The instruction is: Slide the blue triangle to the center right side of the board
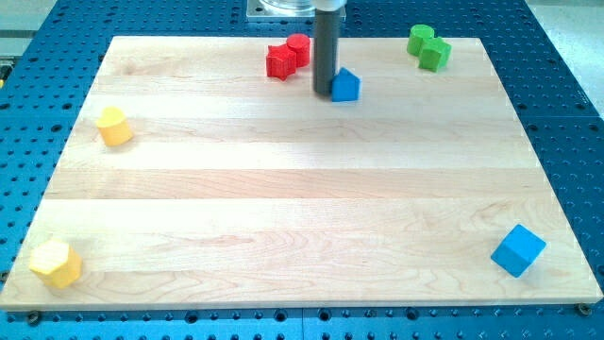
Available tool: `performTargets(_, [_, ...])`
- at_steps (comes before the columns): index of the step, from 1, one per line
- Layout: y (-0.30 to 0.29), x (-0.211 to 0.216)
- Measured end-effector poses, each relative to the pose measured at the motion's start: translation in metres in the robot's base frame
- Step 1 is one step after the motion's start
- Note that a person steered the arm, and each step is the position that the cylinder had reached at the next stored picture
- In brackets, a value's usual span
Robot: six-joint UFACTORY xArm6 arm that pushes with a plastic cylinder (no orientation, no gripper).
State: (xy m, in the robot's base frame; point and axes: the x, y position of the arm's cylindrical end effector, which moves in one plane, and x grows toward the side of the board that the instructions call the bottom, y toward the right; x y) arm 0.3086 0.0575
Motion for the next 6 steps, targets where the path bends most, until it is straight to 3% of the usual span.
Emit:
performTargets(2, [0.099, 0.006])
performTargets(3, [0.115, -0.014])
performTargets(5, [0.11, 0.065])
performTargets(6, [0.11, 0.082])
